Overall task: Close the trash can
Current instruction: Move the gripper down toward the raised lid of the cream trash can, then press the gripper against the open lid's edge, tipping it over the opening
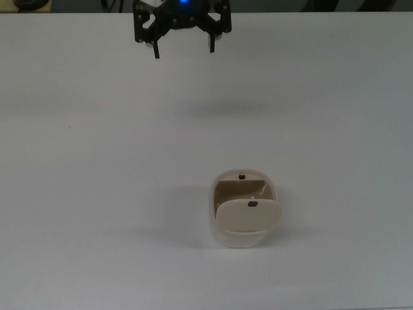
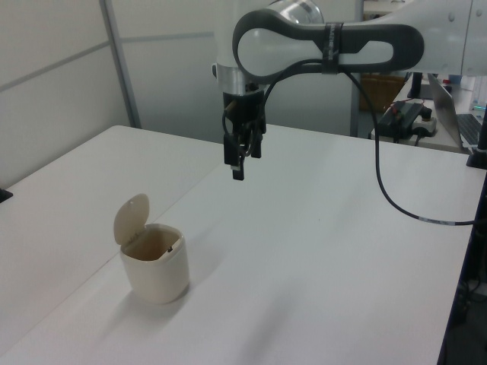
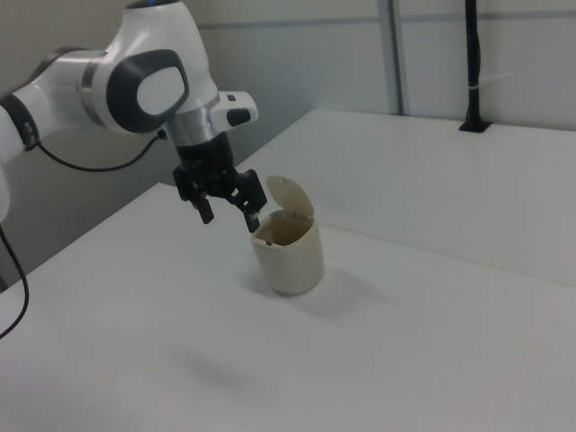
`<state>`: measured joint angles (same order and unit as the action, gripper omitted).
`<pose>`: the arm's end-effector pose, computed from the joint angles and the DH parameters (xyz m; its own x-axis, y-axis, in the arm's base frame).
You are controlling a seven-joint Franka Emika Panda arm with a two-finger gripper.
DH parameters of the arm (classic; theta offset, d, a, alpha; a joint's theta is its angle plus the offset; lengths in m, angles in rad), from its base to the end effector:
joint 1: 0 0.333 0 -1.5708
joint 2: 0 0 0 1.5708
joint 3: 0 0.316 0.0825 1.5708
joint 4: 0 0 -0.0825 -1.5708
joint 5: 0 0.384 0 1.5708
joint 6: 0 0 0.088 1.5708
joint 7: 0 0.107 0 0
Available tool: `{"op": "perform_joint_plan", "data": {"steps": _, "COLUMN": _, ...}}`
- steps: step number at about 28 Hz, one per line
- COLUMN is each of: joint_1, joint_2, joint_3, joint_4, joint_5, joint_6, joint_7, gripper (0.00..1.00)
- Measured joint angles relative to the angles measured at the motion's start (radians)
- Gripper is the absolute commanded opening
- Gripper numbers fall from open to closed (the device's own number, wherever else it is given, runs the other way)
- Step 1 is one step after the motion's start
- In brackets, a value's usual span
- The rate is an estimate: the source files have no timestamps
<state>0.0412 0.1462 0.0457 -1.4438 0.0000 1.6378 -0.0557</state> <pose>0.6040 0.0505 0.6061 0.9888 0.1412 0.0482 0.1416 -0.9899 -0.0040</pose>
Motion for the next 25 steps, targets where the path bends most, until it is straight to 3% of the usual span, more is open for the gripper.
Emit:
{"op": "perform_joint_plan", "data": {"steps": 4, "joint_1": 0.006, "joint_2": 0.031, "joint_3": 0.006, "joint_4": 0.000, "joint_5": 0.030, "joint_6": 0.134, "joint_7": 0.036, "gripper": 1.00}}
{"op": "perform_joint_plan", "data": {"steps": 8, "joint_1": 0.016, "joint_2": 0.070, "joint_3": 0.008, "joint_4": -0.001, "joint_5": 0.031, "joint_6": 0.257, "joint_7": 0.107, "gripper": 1.00}}
{"op": "perform_joint_plan", "data": {"steps": 14, "joint_1": 0.027, "joint_2": 0.144, "joint_3": 0.008, "joint_4": 0.001, "joint_5": -0.021, "joint_6": 0.437, "joint_7": 0.201, "gripper": 0.90}}
{"op": "perform_joint_plan", "data": {"steps": 19, "joint_1": 0.058, "joint_2": 0.191, "joint_3": 0.008, "joint_4": 0.007, "joint_5": -0.127, "joint_6": 0.580, "joint_7": 0.334, "gripper": 0.70}}
{"op": "perform_joint_plan", "data": {"steps": 24, "joint_1": 0.100, "joint_2": 0.216, "joint_3": 0.009, "joint_4": 0.020, "joint_5": -0.241, "joint_6": 0.659, "joint_7": 0.449, "gripper": 0.21}}
{"op": "perform_joint_plan", "data": {"steps": 25, "joint_1": 0.113, "joint_2": 0.219, "joint_3": 0.010, "joint_4": 0.025, "joint_5": -0.266, "joint_6": 0.663, "joint_7": 0.478, "gripper": 0.16}}
